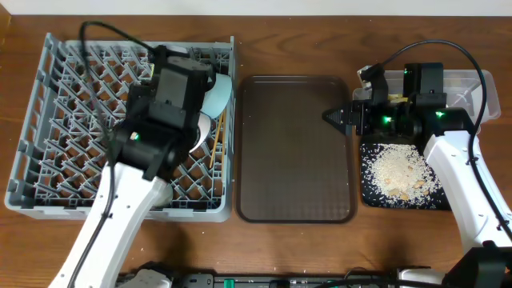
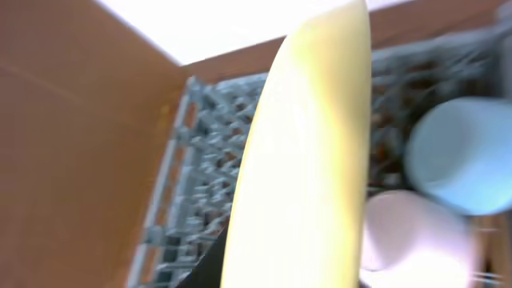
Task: Sort waste into correct bins and load items into the dishwasher
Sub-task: 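Carry the yellow plate toward the dish rack with the left gripper, then lower the yellow plate upright into the rack slot and release it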
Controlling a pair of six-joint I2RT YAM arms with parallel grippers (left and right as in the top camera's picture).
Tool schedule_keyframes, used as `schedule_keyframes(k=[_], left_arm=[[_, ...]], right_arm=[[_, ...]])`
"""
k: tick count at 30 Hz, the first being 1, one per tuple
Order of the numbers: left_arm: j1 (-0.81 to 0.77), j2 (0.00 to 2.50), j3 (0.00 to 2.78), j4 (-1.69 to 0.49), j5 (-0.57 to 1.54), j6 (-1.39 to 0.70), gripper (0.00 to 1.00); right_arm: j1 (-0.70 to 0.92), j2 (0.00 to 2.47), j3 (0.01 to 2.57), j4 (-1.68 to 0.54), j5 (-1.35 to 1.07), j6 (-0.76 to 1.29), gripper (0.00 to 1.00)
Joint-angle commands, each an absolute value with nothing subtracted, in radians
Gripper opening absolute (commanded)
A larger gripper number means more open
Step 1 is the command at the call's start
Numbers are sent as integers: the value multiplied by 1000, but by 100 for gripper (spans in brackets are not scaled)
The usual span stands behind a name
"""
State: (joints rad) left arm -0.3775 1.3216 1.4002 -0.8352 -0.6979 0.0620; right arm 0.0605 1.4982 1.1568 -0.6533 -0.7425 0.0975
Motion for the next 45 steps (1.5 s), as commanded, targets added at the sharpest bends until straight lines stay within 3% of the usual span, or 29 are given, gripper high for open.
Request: schedule_keyframes(k=[1,7,21,29,32,35,40,45], left_arm=[[-345,1396,1359,-845,-830,138,7],[-286,1534,1346,-798,-779,127,7],[-97,1626,1346,-744,-381,112,11],[-93,1654,1346,-755,-386,234,17],[-93,1655,1346,-755,-385,243,43],[-97,1655,1346,-754,-385,230,56],[-135,1632,1358,-770,-385,197,74],[-231,1559,1377,-776,-377,183,78]], right_arm=[[60,1483,1162,-653,-722,112,74],[60,1483,1162,-655,-722,112,74],[60,1483,1162,-665,-722,112,75],[60,1483,1162,-666,-722,112,75],[60,1483,1162,-666,-722,112,75],[60,1483,1162,-666,-722,112,75],[60,1483,1162,-670,-722,112,75],[60,1483,1162,-670,-722,111,75]])
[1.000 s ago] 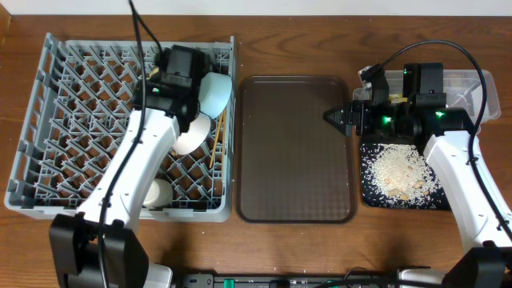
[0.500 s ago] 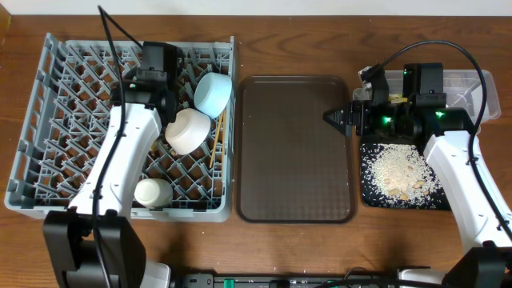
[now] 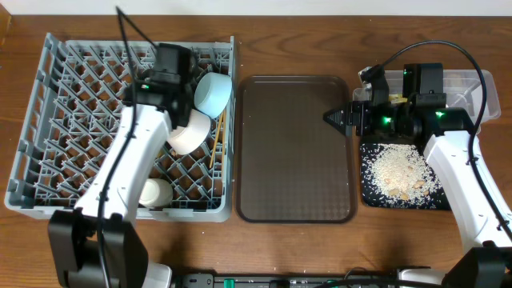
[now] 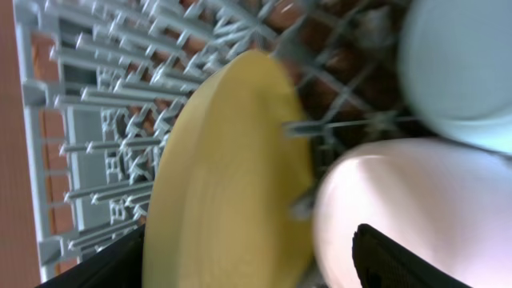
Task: Sort waste into correct bins and load items into the dishwasher
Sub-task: 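Lower the yellow plate upright into the rack slot and release it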
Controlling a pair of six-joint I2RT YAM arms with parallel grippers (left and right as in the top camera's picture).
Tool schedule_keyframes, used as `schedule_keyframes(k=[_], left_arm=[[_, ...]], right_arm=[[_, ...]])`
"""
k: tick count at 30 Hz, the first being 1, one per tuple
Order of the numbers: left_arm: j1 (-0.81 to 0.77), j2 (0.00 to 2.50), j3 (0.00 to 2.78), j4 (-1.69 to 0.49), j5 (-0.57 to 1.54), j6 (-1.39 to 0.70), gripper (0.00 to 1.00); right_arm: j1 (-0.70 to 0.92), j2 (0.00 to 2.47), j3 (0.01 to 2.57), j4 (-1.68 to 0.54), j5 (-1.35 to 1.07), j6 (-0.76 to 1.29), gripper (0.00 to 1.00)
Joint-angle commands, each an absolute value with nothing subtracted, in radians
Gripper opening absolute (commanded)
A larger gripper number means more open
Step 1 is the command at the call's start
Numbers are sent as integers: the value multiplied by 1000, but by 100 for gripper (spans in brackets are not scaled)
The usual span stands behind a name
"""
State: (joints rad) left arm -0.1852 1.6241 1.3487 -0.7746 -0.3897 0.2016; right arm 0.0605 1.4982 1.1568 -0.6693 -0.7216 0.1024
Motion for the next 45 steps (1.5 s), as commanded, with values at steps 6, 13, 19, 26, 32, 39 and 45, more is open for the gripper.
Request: schedule_keyframes(k=[6,13,19,26,32,39,45], left_arm=[[-340,1501,1377,-798,-377,191,78],[-396,1501,1377,-837,-377,168,78],[-456,1432,1383,-868,-290,32,78],[-443,1211,1385,-875,-103,-213,88],[-443,1079,1384,-917,-93,-268,90],[-443,1050,1384,-927,-93,-268,91],[-443,1057,1384,-927,-93,-268,92]], right_arm=[[60,1483,1162,-671,-722,112,75],[60,1483,1162,-672,-722,111,75],[56,1470,1167,-674,-662,114,72],[66,1277,1193,-673,-603,115,75],[94,1082,1193,-677,-466,115,99],[101,1006,1193,-689,-506,127,99],[100,1009,1193,-693,-502,134,99]])
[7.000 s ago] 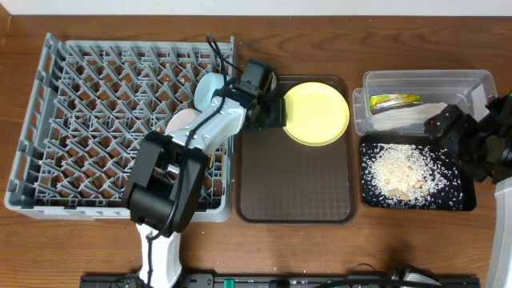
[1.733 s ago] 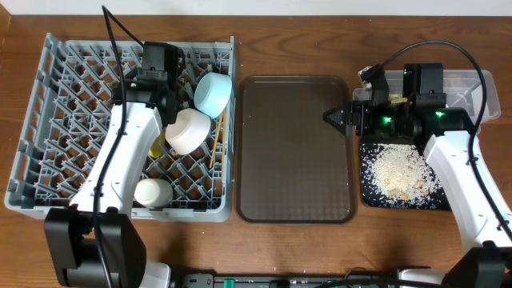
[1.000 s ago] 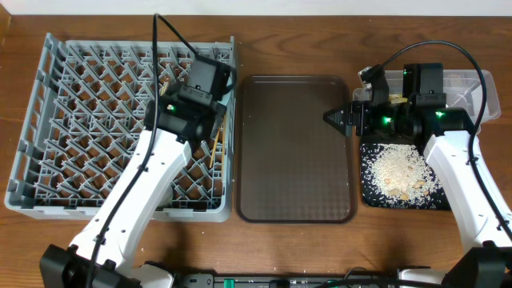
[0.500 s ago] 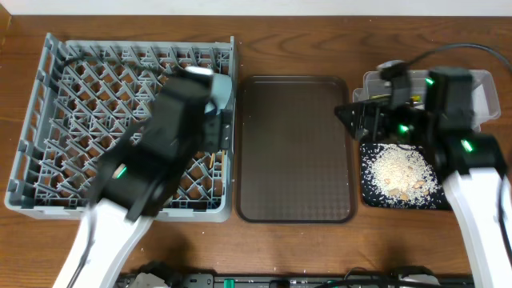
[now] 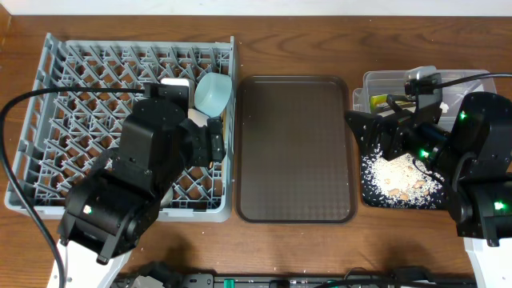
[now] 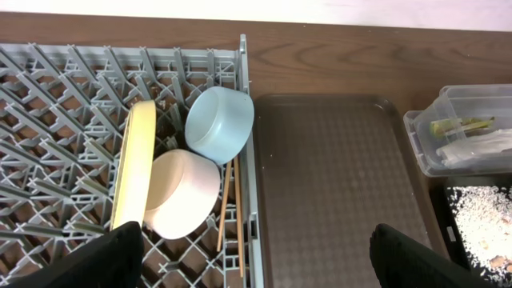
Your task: Sort waste into correct bins and load items into the dishwasher
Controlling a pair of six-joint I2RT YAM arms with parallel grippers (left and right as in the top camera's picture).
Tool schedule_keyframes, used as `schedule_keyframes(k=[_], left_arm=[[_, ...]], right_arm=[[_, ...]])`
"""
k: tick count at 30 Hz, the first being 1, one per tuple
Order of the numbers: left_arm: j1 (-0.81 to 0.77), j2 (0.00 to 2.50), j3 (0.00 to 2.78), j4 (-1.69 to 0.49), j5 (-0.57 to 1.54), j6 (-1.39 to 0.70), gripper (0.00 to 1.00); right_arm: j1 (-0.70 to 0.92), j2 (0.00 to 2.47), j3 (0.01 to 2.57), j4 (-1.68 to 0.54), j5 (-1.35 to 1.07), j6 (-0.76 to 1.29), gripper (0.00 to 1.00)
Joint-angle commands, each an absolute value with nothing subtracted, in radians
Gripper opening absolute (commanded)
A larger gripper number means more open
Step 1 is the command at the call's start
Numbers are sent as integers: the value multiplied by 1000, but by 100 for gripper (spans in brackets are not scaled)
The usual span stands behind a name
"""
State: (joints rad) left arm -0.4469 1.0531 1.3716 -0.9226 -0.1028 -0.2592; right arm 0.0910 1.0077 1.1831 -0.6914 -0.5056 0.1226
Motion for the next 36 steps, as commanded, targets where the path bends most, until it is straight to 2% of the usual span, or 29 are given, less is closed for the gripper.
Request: schedule_keyframes(k=[1,4,14,18,22,36], left_arm=[[-443,1058,1384,-927,-93,-268,92],[-443,1059,1384,-928,-93,-268,92],[-443,1059,1384,-927,-93,-268,92],[-443,1059,1384,-927,-93,-268,93],[-443,1059,1384,-927,-93,-268,92],[-443,1059,1384,-928,-93,-268,93]], right_arm=[[100,1009,1193,-694,-498,131,99],[92,1005,1193,-701,-415,77,99],[85,844,1192,-810,-418,20,99],[81,745,1143,-769,-278,-113,99],[54,615,970,-618,-224,-227,99],[17,109,335,-372,-165,-241,99]])
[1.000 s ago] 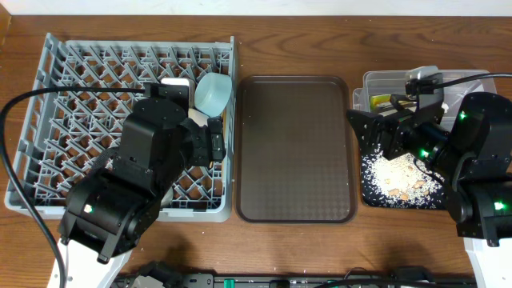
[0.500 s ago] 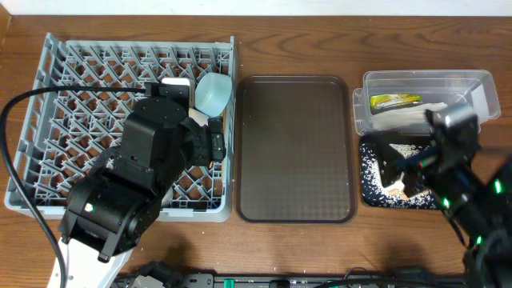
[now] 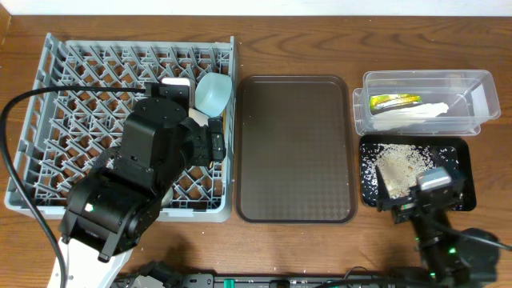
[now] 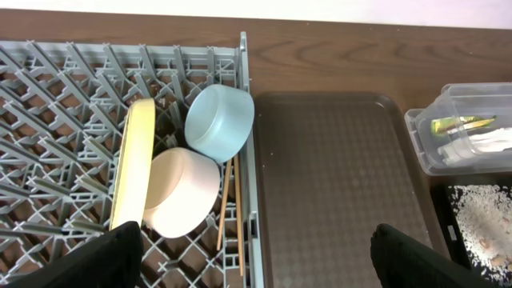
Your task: Sort waste into correct bins and load items into the dishwasher
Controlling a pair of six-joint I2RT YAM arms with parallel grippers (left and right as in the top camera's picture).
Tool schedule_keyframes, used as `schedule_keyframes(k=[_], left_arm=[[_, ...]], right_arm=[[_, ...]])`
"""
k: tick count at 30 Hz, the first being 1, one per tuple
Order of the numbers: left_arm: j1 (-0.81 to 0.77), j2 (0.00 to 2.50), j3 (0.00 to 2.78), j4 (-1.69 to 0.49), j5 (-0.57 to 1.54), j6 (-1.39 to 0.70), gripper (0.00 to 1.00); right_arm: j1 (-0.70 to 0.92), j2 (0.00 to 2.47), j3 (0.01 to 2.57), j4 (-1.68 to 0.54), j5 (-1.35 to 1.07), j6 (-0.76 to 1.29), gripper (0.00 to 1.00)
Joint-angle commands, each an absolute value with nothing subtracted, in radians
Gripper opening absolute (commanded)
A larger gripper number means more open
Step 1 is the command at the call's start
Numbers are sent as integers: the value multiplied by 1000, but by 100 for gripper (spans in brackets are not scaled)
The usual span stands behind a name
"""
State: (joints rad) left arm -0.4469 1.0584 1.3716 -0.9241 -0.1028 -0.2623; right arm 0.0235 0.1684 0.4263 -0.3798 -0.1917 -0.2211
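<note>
A yellow plate [image 4: 132, 172] stands on edge in the grey dish rack [image 3: 48, 120], beside a cream bowl [image 4: 182, 194] and a light blue bowl [image 4: 218, 122]. Two wooden chopsticks [image 4: 237, 204] lie along the rack's right wall. My left gripper [image 4: 256, 256] hangs open high above the rack's right side, nothing between its fingers [image 4: 96, 260]. In the overhead view the left gripper [image 3: 210, 146] covers the bowls. The right arm [image 3: 432, 210] is folded at the front right; its jaws do not show clearly.
A brown serving tray [image 3: 296, 148] lies bare in the middle. At the back right a clear bin [image 3: 424, 102] holds a green wrapper and white scraps. In front of it a black tray [image 3: 456, 156] holds pale crumbs.
The right arm has gone from over the bins to the table's front right corner, leaving the clear bin and black tray in full view. The left arm and the dishes have not moved.
My left gripper held the yellow plate above the rack. Then the plate was down among the rack's tines beside the cream bowl. Then the plate stood in the rack and the gripper was open, high above it. The right arm hovered by the bins, then withdrew.
</note>
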Motion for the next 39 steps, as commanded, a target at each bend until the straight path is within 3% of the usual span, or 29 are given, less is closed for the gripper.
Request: schedule_keyframes(k=[1,12,39], left_arm=[[-443,1059,1384,-927,-93,-268,93],[-443,1059,1384,-927,-93,-268,93],[-443,1059,1384,-928,-93,-268,93]], right_arm=[[17,84,298,-358,-165,-241,99],[20,5,1,-12,-165,-241,99],[20,7,6,-60,-161,-241,99]])
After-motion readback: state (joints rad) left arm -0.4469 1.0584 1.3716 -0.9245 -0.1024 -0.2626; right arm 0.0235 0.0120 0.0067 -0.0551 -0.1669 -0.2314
